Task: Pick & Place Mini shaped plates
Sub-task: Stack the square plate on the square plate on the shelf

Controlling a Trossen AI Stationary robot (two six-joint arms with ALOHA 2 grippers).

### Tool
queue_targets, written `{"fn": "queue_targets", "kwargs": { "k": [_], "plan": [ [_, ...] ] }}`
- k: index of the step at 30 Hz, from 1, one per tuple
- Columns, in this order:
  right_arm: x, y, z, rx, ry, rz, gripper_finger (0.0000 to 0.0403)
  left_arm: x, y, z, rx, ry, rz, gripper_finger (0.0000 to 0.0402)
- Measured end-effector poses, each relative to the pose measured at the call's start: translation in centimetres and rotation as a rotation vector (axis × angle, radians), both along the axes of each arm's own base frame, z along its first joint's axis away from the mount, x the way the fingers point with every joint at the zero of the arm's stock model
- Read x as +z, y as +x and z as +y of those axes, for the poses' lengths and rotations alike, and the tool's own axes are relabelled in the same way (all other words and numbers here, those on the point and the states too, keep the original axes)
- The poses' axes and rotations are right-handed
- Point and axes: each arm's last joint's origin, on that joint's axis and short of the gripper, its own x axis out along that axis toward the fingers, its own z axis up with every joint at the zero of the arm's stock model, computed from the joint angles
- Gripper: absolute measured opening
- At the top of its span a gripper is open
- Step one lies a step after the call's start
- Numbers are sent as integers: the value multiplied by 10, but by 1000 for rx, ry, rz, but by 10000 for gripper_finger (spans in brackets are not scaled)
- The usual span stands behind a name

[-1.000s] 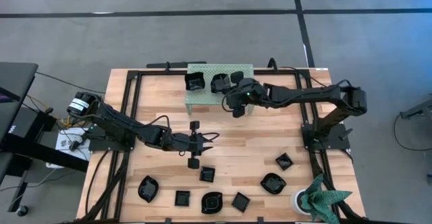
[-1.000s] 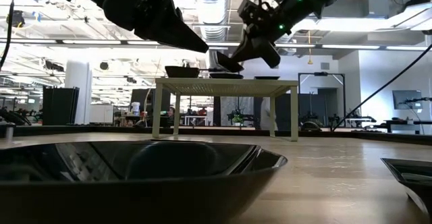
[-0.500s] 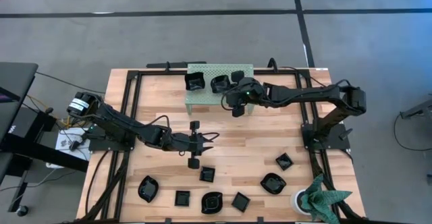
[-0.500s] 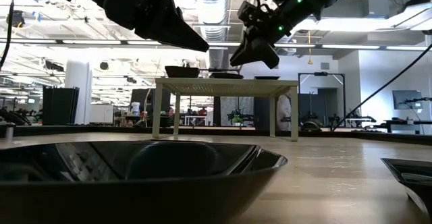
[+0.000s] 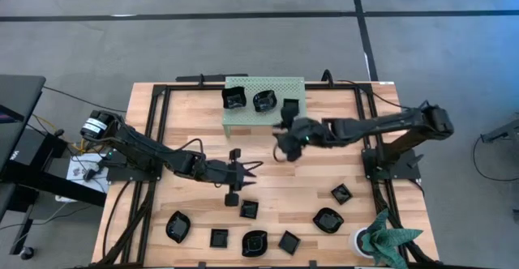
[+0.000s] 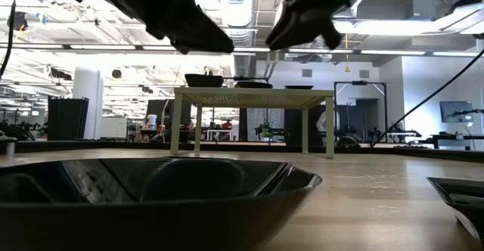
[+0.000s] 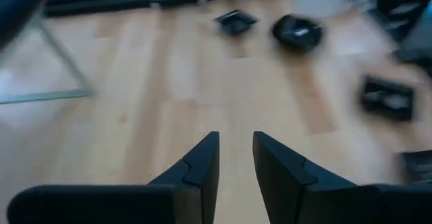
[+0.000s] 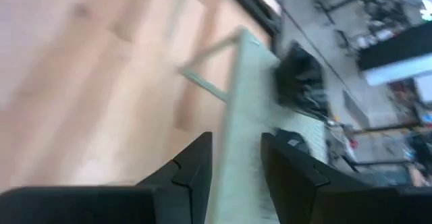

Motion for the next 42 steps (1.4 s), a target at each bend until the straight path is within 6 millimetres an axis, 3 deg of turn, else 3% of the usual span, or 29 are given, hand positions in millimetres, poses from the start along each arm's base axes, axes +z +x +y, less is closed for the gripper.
{"fn": "queue_targets", "kwargs": {
  "k": [7,12,14,17,22,28,36,42],
  "plan": [
    [18,-39,31,19,126,45,116,0,-4,-13,-10,-149,14,92],
    [35,-80,32,-46,259,14,116,0,-6,-16,42,-278,31,92],
    [31,-94,27,-86,340,-35,116,-1,-6,-16,103,-388,49,92],
    [7,-107,23,-54,428,-97,117,-8,-6,-18,138,-492,103,92],
    [-32,-114,23,93,521,-165,117,-34,-3,-31,143,-657,265,92],
    [-32,-113,24,127,514,-189,117,-62,-5,-46,216,-804,429,92],
    [-32,-113,25,145,519,-188,117,-58,-9,-45,263,-845,446,92],
    [-32,-113,25,149,514,-187,117,-56,-20,-32,423,-810,534,92]
  ]
}}
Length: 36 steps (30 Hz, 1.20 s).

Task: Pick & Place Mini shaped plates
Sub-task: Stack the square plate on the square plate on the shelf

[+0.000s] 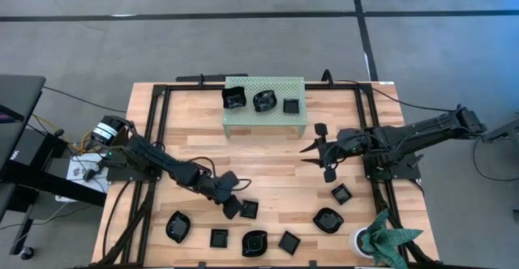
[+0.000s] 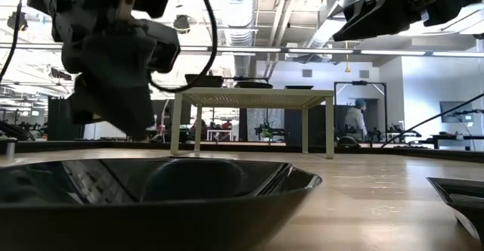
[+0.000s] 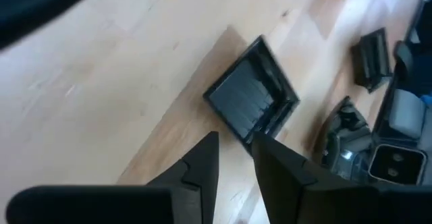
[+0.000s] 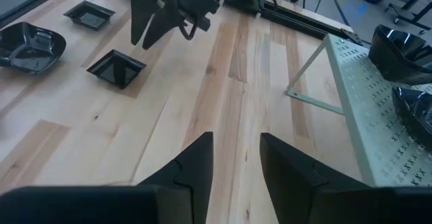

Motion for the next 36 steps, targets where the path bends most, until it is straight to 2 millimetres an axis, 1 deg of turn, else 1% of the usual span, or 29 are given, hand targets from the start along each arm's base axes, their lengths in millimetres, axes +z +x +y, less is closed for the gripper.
{"fn": "queue_targets", "kwargs": {
  "k": [4,8,17,27,34,36],
  "plan": [
    [0,0,0,10,-20,0,117,-5,2,-2,13,-15,3,92],
    [0,0,0,11,-23,-2,117,-10,4,0,71,6,9,92],
    [0,0,0,11,-23,-2,117,-11,6,-1,107,-4,-14,92],
    [0,0,0,11,-22,-6,117,-27,10,-8,97,-3,-5,92],
    [1,1,0,11,-22,-9,117,-33,13,-9,95,-4,-24,92],
    [1,1,0,11,-22,-9,117,-34,14,-10,94,-2,-25,86]
  ]
}}
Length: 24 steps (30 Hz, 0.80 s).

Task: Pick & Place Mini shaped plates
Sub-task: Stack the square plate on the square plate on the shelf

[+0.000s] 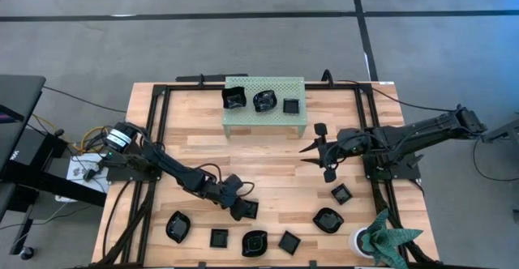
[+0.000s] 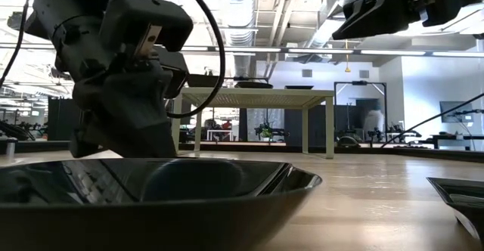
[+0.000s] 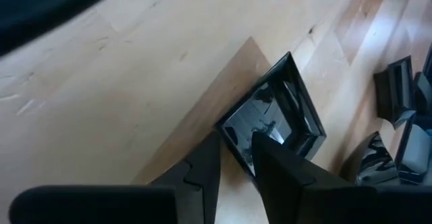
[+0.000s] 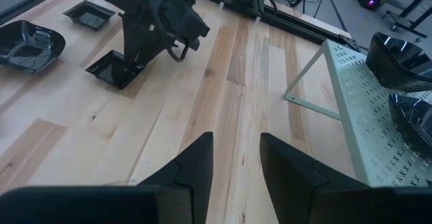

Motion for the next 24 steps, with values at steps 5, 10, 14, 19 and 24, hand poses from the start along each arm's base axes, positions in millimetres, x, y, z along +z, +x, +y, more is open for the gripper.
{"fn": "queue_targets", "kwargs": {
  "k": [5,10,14,19,24],
  "plan": [
    [2,1,0,10,-15,-24,117,2,0,0,-56,46,-26,37],
    [0,11,3,56,-49,-50,117,15,3,7,-19,90,-96,9],
    [-11,28,8,182,-76,-53,117,24,7,19,29,102,-128,10],
    [-32,54,16,270,-119,-37,125,35,15,43,93,132,-165,8],
    [-40,81,28,309,-135,30,163,40,21,71,118,163,-174,11]
  ]
}}
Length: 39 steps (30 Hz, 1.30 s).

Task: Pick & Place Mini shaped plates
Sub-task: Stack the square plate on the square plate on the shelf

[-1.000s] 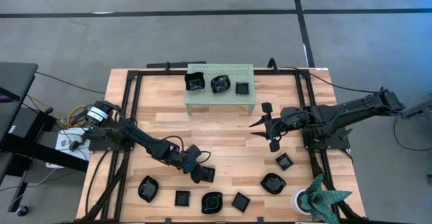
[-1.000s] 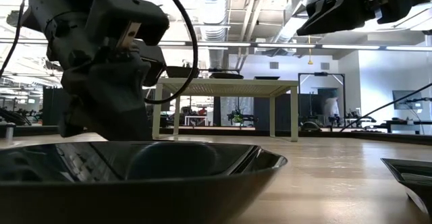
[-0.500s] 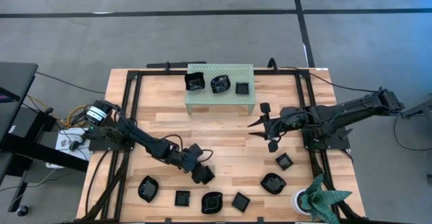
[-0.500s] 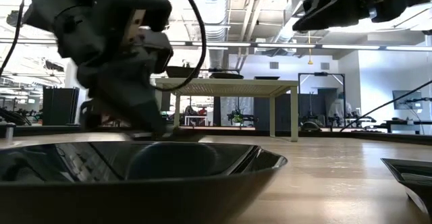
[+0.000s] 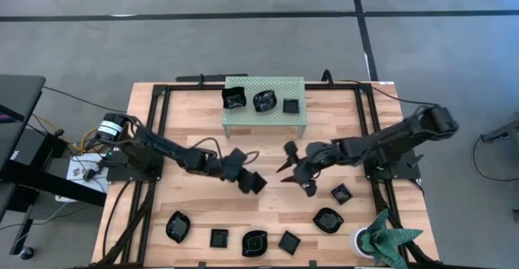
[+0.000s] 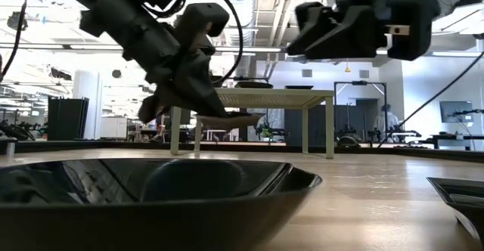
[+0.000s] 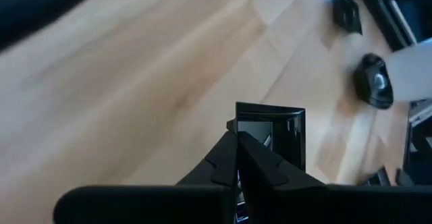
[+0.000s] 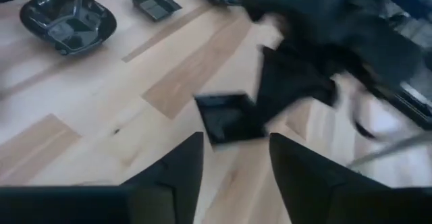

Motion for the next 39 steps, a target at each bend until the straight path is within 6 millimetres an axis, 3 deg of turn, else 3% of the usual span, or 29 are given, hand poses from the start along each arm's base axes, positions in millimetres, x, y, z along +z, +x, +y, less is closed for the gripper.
{"fn": "queue_targets", "kwargs": {
  "k": [7,14,21,31,39],
  "plan": [
    [-15,28,15,80,-100,65,207,12,4,32,-7,-22,-33,11],
    [-35,47,17,-10,-334,84,193,34,1,51,-46,-82,-107,11],
    [-38,51,25,-56,-460,43,160,35,-2,54,-53,-95,-92,11],
    [-18,42,40,-27,-452,-29,151,33,-2,55,-58,-89,-80,9],
    [-20,49,26,-70,-447,-32,159,37,0,53,-68,-102,-119,11]
  ]
}}
